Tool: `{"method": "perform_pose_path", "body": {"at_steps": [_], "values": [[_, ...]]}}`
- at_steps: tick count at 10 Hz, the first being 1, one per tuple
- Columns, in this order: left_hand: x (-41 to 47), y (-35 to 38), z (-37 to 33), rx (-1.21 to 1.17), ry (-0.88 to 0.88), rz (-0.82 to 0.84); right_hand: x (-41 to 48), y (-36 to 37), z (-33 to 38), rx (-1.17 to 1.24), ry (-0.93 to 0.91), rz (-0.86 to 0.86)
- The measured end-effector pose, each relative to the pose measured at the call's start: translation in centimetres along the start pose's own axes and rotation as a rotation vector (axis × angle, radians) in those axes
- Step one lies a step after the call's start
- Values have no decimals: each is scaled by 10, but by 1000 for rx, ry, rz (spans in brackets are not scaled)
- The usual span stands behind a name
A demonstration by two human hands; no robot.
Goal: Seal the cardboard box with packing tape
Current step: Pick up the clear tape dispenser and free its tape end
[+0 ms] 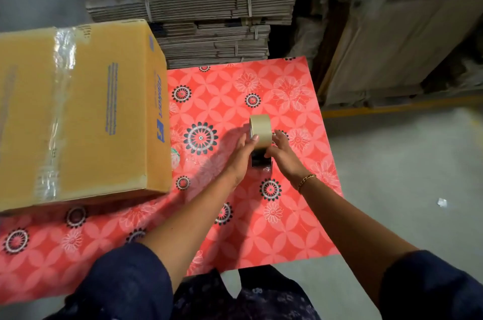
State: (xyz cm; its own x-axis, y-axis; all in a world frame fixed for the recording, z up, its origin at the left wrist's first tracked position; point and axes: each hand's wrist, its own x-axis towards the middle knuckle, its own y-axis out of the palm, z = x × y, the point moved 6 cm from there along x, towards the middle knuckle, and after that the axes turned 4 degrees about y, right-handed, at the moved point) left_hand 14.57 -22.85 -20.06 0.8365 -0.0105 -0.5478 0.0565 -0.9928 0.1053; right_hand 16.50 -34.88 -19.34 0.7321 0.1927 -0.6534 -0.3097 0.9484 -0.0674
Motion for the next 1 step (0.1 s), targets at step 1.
{"method": "perform_pose_path", "body": {"at_steps": [1], "values": [[-2,-29,14,265,23,-55,-5,-12,-6,0,-8,-91]]}}
